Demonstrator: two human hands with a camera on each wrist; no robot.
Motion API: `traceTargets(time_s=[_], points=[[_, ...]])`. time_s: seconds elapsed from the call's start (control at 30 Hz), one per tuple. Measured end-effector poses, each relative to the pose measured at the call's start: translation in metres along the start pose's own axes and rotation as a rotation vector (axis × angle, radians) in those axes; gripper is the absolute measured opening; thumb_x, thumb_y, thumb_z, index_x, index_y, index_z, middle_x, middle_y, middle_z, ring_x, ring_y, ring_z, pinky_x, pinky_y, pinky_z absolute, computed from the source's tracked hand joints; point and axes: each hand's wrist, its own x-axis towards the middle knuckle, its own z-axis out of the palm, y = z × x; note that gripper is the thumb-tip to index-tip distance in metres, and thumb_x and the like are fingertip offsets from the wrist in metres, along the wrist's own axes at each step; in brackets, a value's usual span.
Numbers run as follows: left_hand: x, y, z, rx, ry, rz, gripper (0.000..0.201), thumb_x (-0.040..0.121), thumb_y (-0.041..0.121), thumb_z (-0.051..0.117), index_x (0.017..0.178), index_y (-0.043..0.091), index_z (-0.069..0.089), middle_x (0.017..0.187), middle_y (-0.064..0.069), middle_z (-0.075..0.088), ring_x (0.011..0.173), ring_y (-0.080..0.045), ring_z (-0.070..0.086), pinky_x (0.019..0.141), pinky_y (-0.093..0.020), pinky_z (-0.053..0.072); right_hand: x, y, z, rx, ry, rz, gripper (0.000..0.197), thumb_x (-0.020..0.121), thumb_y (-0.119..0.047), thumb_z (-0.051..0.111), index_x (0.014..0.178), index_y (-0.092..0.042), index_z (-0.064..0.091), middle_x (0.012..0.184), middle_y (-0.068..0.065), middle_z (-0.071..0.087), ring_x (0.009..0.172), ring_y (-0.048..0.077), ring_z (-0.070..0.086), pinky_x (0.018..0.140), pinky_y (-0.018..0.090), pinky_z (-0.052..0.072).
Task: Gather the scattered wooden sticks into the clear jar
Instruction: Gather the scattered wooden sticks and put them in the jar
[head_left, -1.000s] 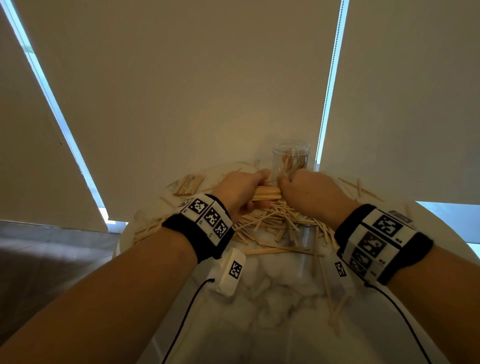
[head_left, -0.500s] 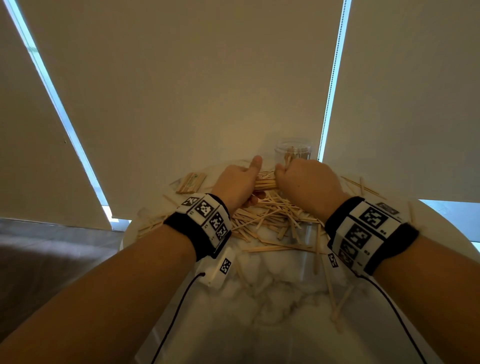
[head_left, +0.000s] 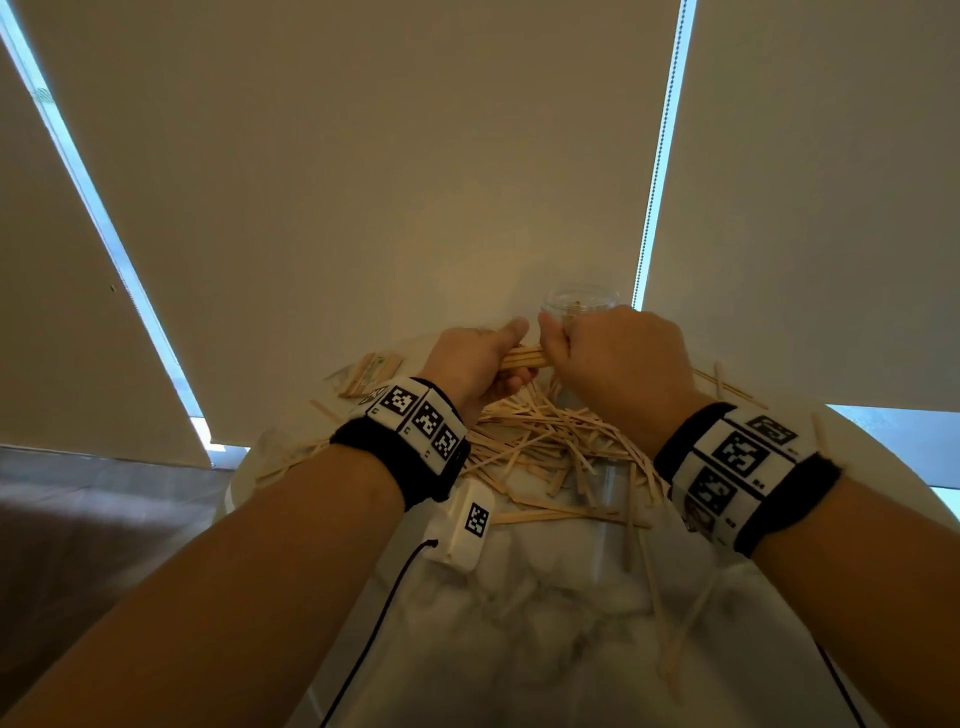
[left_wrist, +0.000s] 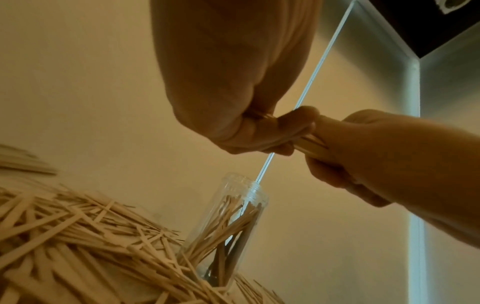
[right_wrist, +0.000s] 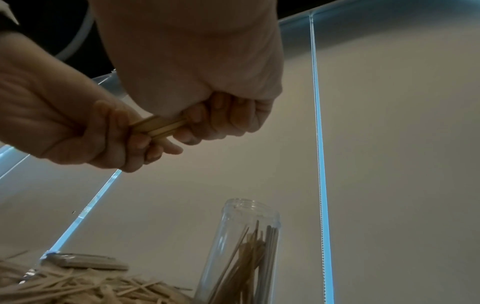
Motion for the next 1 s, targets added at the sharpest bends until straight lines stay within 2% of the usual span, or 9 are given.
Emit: traceTargets(time_s=[0.13, 0.27, 0.33, 0.47, 0.57, 0.67, 0.77, 0.9, 1.0], points=[[0.037, 0.007, 0.005, -0.077, 0.054, -0.013, 0.064, 0.109, 0.052, 0.031, 0.101, -0.001, 0.067, 0.075, -0.014, 0.077, 0.054, -0.019, 0.071, 0.049, -0.025, 0.058, 0.03, 0.029, 0.005, 0.013, 0.018, 0.113, 0.064, 0.101, -0.054, 0.024, 0.066, -0.015, 0.06, 0.05, -0.002, 0.043, 0.046, 0.017, 0.043, 0.051, 0.027, 0.032], [0.081, 0.01, 0.005, 0.167, 0.044, 0.042, 0.027, 0.103, 0.016, 0.058, 0.124, 0.0, 0.063, 0.099, -0.012, 0.076, 0.085, -0.022, 0.074, 0.072, -0.032, 0.061, 0.081, 0.078, 0.016, -0.048, 0.013, 0.212, 0.053, 0.098, -0.05, 0.031, 0.072, -0.016, 0.062, 0.059, 0.001, 0.051, 0.051, 0.02, 0.047, 0.052, 0.025, 0.032], [0.105, 0.006, 0.011, 0.409, -0.042, 0.074, 0.054, 0.091, 0.016, 0.076, 0.138, 0.006, 0.054, 0.122, -0.01, 0.069, 0.109, -0.025, 0.068, 0.093, -0.04, 0.058, 0.105, 0.093, 0.023, -0.086, -0.072, 0.217, 0.045, 0.096, -0.047, 0.039, 0.071, -0.016, 0.059, 0.063, 0.002, 0.053, 0.056, 0.022, 0.05, 0.055, 0.028, 0.036], [0.143, -0.003, 0.031, 0.521, -0.191, 0.123, 0.138, 0.056, 0.059, 0.094, 0.161, 0.02, 0.015, 0.157, -0.012, 0.042, 0.14, -0.029, 0.046, 0.115, -0.049, 0.04, 0.144, 0.088, 0.038, -0.145, -0.317, 0.103, 0.04, 0.094, -0.043, 0.054, 0.067, -0.013, 0.054, 0.068, 0.003, 0.055, 0.069, 0.027, 0.056, 0.062, 0.033, 0.044], [0.167, -0.012, 0.043, 0.498, -0.261, 0.146, 0.151, 0.05, 0.057, 0.096, 0.162, 0.017, 0.004, 0.15, -0.005, 0.048, 0.136, -0.026, 0.049, 0.113, -0.049, 0.043, 0.161, 0.07, 0.056, -0.169, -0.531, -0.037, 0.047, 0.093, -0.047, 0.06, 0.062, -0.013, 0.05, 0.066, 0.002, 0.054, 0.067, 0.024, 0.055, 0.067, 0.034, 0.048], [0.2, -0.034, 0.05, 0.572, -0.281, 0.25, 0.098, 0.056, 0.038, 0.091, 0.138, 0.007, 0.048, 0.112, -0.001, 0.072, 0.104, -0.025, 0.07, 0.093, -0.052, 0.058, 0.167, 0.053, 0.081, -0.205, -0.715, -0.164, 0.033, 0.099, -0.034, 0.055, 0.087, -0.006, 0.07, 0.078, 0.003, 0.059, 0.07, 0.02, 0.053, 0.071, 0.031, 0.043], [0.208, -0.045, 0.047, 0.598, -0.282, 0.335, 0.073, 0.054, 0.038, 0.088, 0.117, 0.01, 0.065, 0.098, -0.003, 0.076, 0.09, -0.025, 0.073, 0.082, -0.051, 0.062, 0.171, 0.045, 0.089, -0.195, -0.83, -0.19, 0.027, 0.097, -0.025, 0.056, 0.112, -0.008, 0.072, 0.1, 0.008, 0.069, 0.08, 0.019, 0.054, 0.072, 0.029, 0.043], [0.187, -0.035, 0.047, 0.577, -0.266, 0.33, 0.106, 0.057, 0.053, 0.095, 0.142, 0.013, 0.046, 0.12, 0.0, 0.069, 0.106, -0.02, 0.068, 0.093, -0.046, 0.057, 0.173, 0.052, 0.084, -0.353, -0.86, -0.255, 0.021, 0.088, -0.017, 0.068, 0.106, -0.009, 0.074, 0.09, 0.003, 0.067, 0.079, 0.019, 0.054, 0.073, 0.028, 0.045], [0.184, -0.034, 0.047, 0.576, -0.236, 0.311, 0.116, 0.049, 0.058, 0.094, 0.144, 0.014, 0.043, 0.116, 0.0, 0.07, 0.108, -0.025, 0.068, 0.082, -0.04, 0.057, 0.17, 0.057, 0.077, -0.333, -0.83, -0.222, 0.02, 0.09, -0.014, 0.063, 0.106, -0.009, 0.075, 0.097, 0.007, 0.07, 0.08, 0.018, 0.056, 0.075, 0.028, 0.046]])
